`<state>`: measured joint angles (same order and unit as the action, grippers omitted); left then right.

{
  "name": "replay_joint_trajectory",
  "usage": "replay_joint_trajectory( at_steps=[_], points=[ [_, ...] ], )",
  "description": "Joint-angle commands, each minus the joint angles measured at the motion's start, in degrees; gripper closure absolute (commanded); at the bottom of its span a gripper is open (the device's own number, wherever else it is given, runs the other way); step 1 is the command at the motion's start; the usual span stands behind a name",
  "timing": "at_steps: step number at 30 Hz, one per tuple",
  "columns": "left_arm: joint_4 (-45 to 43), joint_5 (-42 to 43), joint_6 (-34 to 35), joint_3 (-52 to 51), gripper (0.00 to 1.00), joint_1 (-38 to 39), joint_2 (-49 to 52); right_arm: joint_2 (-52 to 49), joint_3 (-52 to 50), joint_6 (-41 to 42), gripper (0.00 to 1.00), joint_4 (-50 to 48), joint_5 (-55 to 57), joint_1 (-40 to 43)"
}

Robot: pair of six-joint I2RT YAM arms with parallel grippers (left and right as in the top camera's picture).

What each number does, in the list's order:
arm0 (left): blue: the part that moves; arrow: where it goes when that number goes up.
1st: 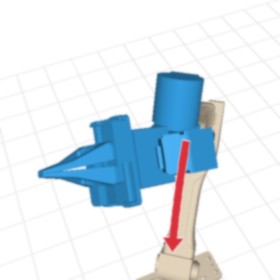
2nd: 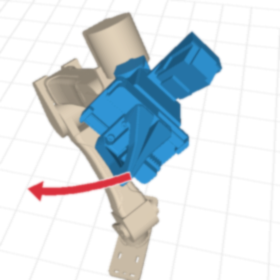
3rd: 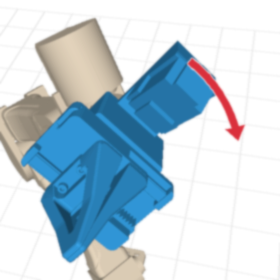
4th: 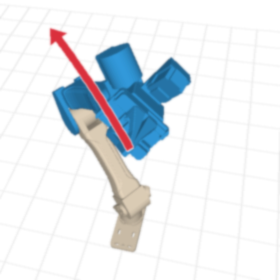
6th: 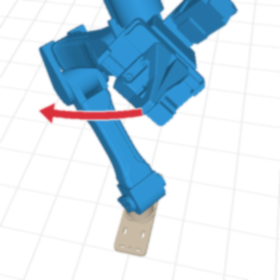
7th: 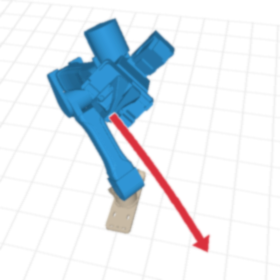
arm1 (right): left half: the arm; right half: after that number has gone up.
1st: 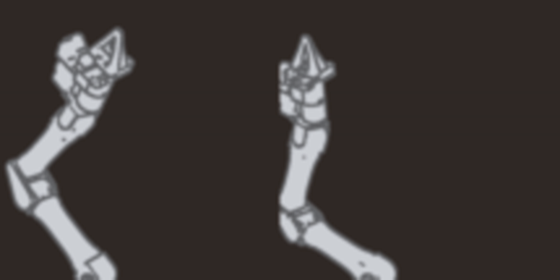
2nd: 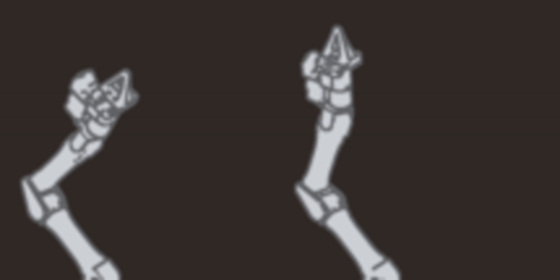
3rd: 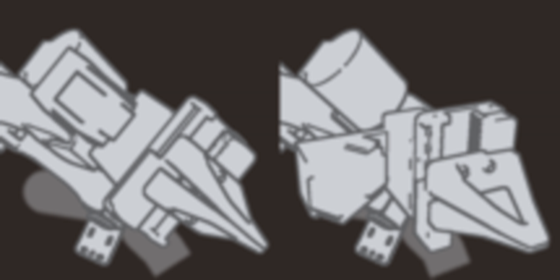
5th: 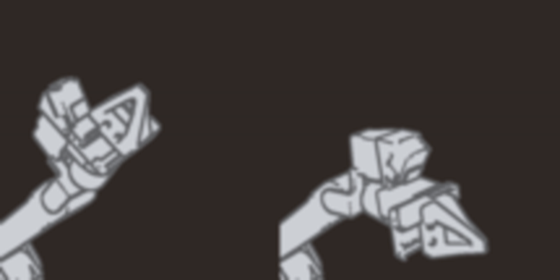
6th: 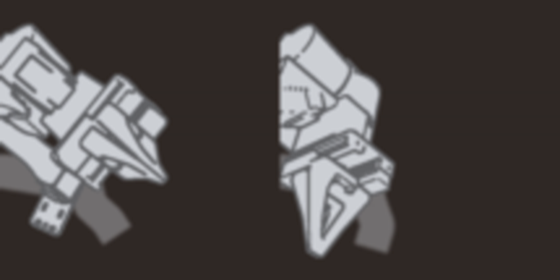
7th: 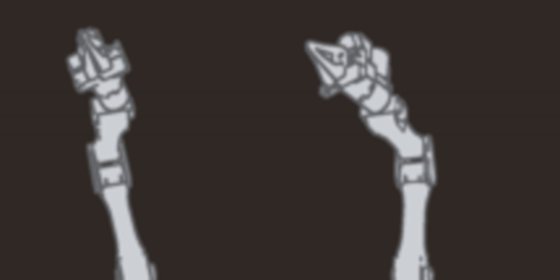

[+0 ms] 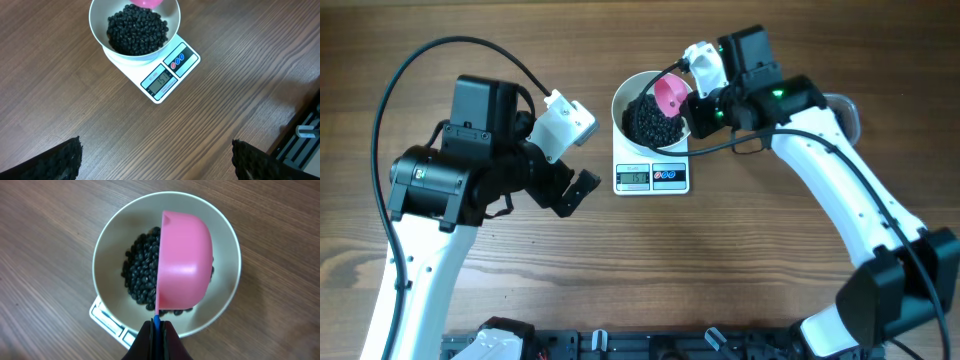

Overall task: Scoop item into bowl and weigh 150g on scale
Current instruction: 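Tip the scoop over the white bowl to add a few beans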

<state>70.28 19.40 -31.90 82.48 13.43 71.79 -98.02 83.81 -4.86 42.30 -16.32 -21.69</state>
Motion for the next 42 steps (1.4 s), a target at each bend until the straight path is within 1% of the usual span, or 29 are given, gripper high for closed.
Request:
replay_joint_trajectory(
  at_steps=[1, 10, 13, 19, 26, 37, 42],
  points=[
    [0.0, 0.1, -0.9, 0.8, 0.00, -0.3, 0.2, -2.6, 0.5, -1.3, 0.96, -1.8, 1.8, -0.9],
    [0.0, 0.1, -0.9, 0.8, 0.00, -0.3, 0.2, -8.1, 0.5, -1.2, 0.96, -2.9, 3.2, -1.0],
    [0.0, 0.1, -0.9, 0.8, 0.00, -0.3, 0.2, -8.3, 0.5, -1.2, 0.96, -2.9, 3.2, -1.0],
    [0.0, 0.1, -0.9, 0.8, 0.00, -0.3, 0.2, -8.4, 0.5, -4.4, 0.96, -2.7, 6.2, -1.0],
    [0.0, 0.1, -0.9, 0.8, 0.00, -0.3, 0.2, -8.4, 0.5, -4.0, 0.96, -2.4, -3.7, -1.0],
    [0.0, 0.1, -0.9, 0.8, 0.00, -0.3, 0.2, -8.6, 0.5, -4.3, 0.96, -1.6, 0.0, -1.0],
    [0.0, 0.1, -0.9, 0.8, 0.00, -0.3, 0.2, -8.7, 0.5, -4.1, 0.96, -1.7, -1.9, -1.0]
  ],
)
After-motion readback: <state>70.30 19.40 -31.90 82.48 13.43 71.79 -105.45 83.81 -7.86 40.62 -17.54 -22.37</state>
